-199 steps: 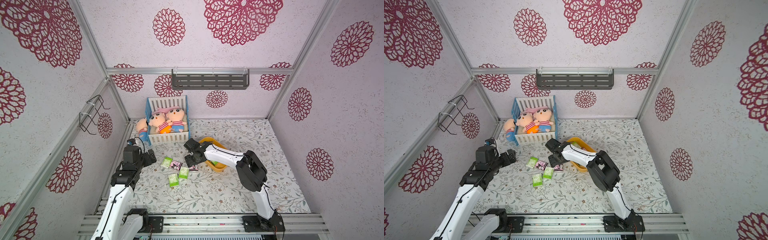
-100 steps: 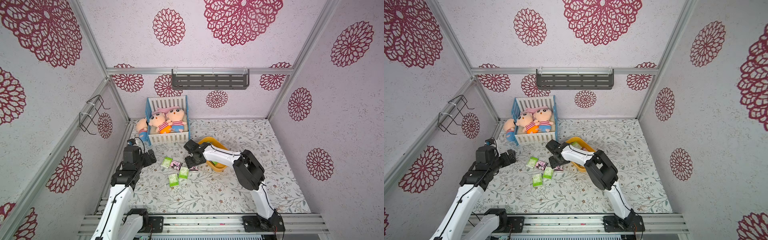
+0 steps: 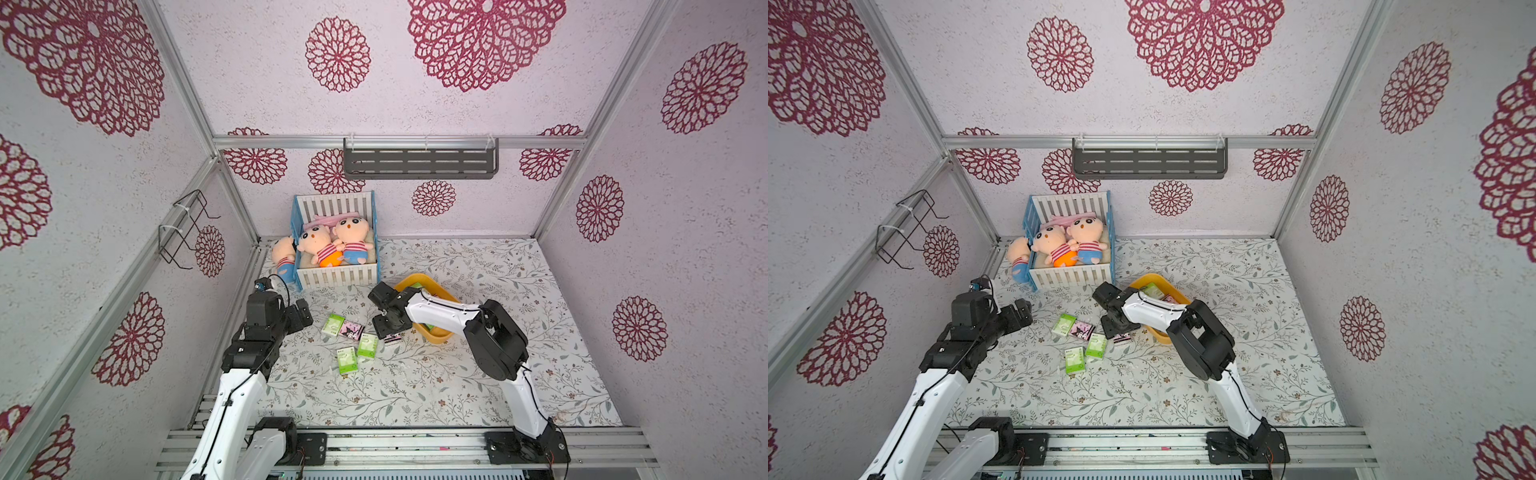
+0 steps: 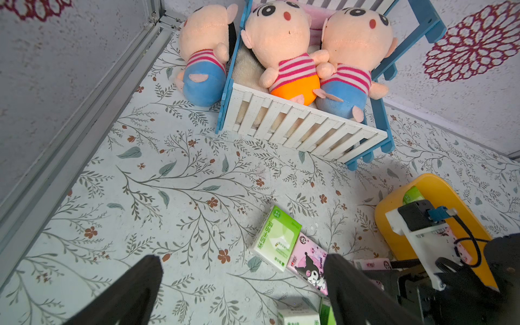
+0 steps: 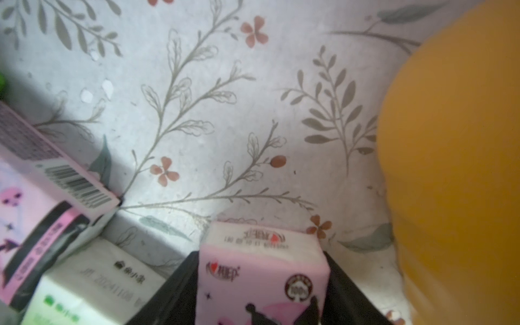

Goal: Put the pocket tissues into the storage box
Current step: Pick up the pocket tissues from the center of the board.

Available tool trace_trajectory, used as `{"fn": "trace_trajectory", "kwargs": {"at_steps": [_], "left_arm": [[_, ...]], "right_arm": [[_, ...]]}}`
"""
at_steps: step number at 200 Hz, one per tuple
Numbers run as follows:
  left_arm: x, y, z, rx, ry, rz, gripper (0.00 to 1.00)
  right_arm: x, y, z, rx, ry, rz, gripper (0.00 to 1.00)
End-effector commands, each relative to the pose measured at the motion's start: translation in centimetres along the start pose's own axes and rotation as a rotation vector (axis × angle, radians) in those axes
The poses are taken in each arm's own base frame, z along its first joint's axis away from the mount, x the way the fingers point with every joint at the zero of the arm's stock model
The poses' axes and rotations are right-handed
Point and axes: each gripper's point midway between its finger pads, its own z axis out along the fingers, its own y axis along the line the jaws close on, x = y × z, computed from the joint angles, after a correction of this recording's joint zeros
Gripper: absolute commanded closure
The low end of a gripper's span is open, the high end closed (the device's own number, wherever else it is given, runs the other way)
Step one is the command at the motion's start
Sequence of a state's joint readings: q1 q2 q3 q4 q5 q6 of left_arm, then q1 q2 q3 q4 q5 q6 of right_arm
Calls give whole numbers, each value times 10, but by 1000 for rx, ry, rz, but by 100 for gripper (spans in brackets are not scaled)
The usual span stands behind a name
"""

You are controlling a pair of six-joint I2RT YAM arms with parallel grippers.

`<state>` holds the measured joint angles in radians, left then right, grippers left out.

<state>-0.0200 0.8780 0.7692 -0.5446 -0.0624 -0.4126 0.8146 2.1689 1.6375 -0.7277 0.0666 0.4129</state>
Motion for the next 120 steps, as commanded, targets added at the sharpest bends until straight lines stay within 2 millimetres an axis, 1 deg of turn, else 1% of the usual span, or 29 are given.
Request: {"fn": "trace_trajectory", "kwargs": {"at_steps": [1,13,22,36,42,70,98,111,120], "left_arm": [[0,-2,1,1,3,16,3],[0,-2,1,1,1,15,3],[0,-2,0,1,1,16,3],[0,-2,0,3,1,15,3],[0,-2,0,1,1,15,3],[0,-2,1,4,3,15,3],[0,-3,0,5,1,15,3],[-1,-3,0,7,-1,15,3],[-1,-3,-1,5,-3,15,3]], "right_arm": [[13,-5,2,9,28,17,36],[14,-6,0,11,23,17,39],[10,-5,-5,5,2,19,44],[-1,-2,-20,-17,-50,19,53],[-7,0,-27,-26,-75,18,54],[-36,14,-70,-97,-189,-4,55],[-55,28,-108,-174,-263,-17,54],[-62,26,-124,-187,-296,-8,54],[-65,18,-133,-183,-312,8,54]]}}
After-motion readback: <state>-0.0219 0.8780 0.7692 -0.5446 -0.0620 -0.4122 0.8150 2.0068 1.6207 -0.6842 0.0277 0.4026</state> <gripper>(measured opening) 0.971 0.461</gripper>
